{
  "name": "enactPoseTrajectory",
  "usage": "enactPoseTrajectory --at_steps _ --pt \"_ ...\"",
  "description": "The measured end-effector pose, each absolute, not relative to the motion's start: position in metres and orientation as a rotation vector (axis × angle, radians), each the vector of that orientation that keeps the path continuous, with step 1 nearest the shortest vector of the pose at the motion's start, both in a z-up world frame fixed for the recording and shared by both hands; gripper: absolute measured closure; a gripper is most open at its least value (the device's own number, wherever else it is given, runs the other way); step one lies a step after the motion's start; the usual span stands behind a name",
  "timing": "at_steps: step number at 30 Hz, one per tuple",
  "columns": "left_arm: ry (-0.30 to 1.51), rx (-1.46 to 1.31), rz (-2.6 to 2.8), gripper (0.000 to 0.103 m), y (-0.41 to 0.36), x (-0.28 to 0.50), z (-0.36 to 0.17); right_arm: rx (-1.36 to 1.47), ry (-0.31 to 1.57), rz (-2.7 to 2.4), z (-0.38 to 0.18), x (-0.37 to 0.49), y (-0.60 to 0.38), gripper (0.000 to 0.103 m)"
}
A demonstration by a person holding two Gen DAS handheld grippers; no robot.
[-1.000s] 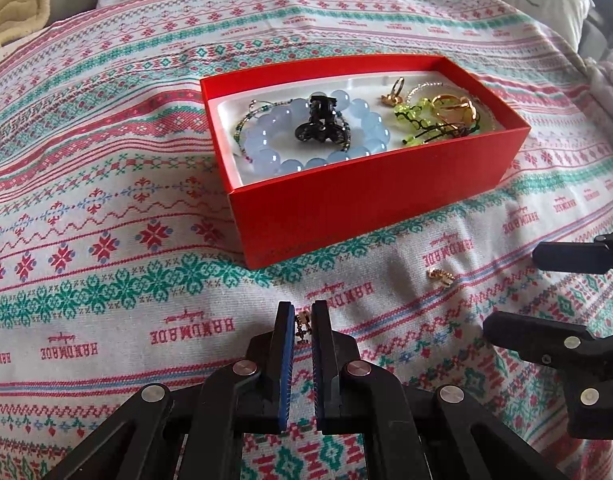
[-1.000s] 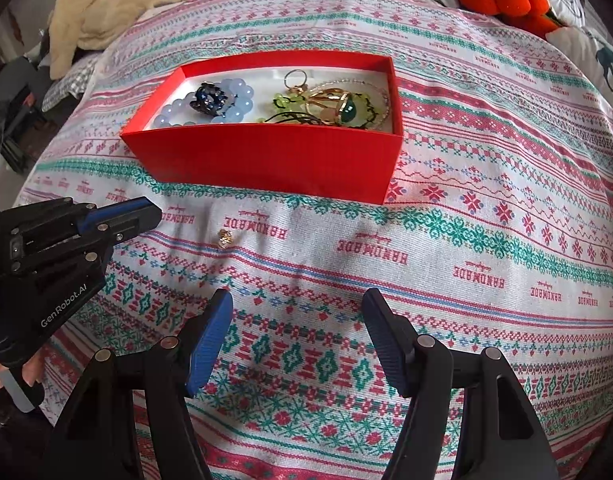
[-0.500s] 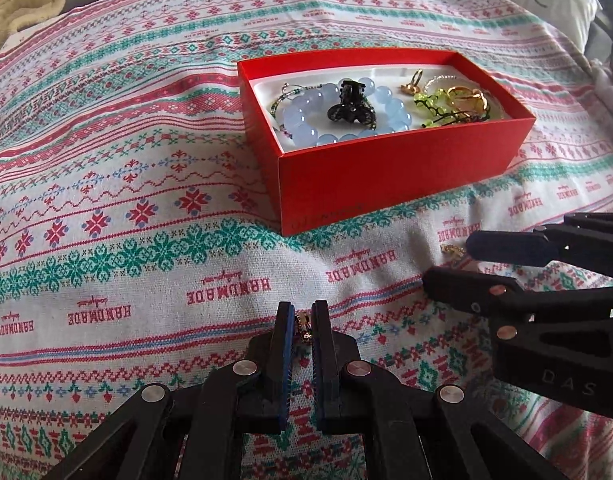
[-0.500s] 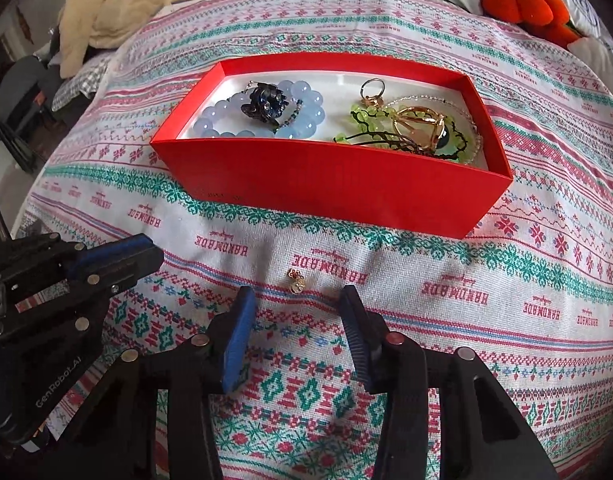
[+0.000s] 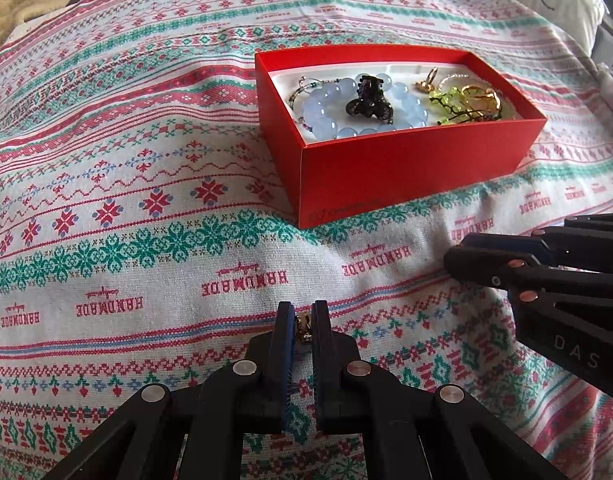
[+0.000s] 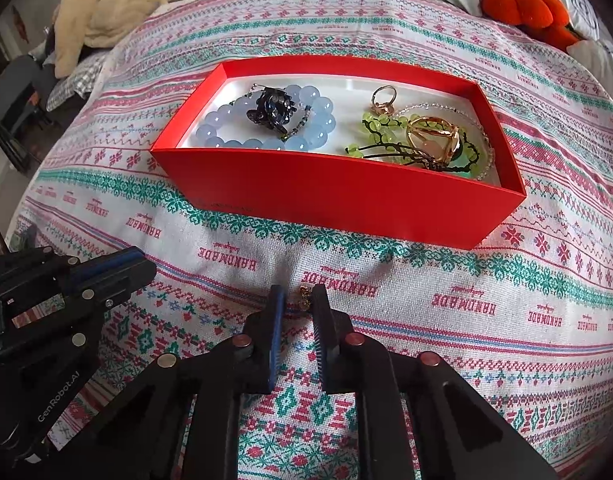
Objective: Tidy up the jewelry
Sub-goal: 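Carry both earrings over the red box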
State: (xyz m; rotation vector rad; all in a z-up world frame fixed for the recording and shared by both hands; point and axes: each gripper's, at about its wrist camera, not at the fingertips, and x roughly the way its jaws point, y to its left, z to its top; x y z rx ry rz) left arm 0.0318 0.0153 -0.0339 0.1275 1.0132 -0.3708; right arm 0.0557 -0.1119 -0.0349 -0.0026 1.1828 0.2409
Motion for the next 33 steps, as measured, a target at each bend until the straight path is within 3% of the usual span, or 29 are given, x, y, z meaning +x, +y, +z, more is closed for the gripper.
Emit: enactPoseTrajectory --at_steps 4,33 --pt "1.014 0.124 -0.370 0.100 0.014 0.033 -0.034 0.017 1.183 0.254 -0.031 0.050 -0.123 0.097" --pt "0.937 0.058 -0.425 0.100 -0.011 0.049 0.015 0.209 1.094 0.247 0.029 0.046 -0.183 0.097"
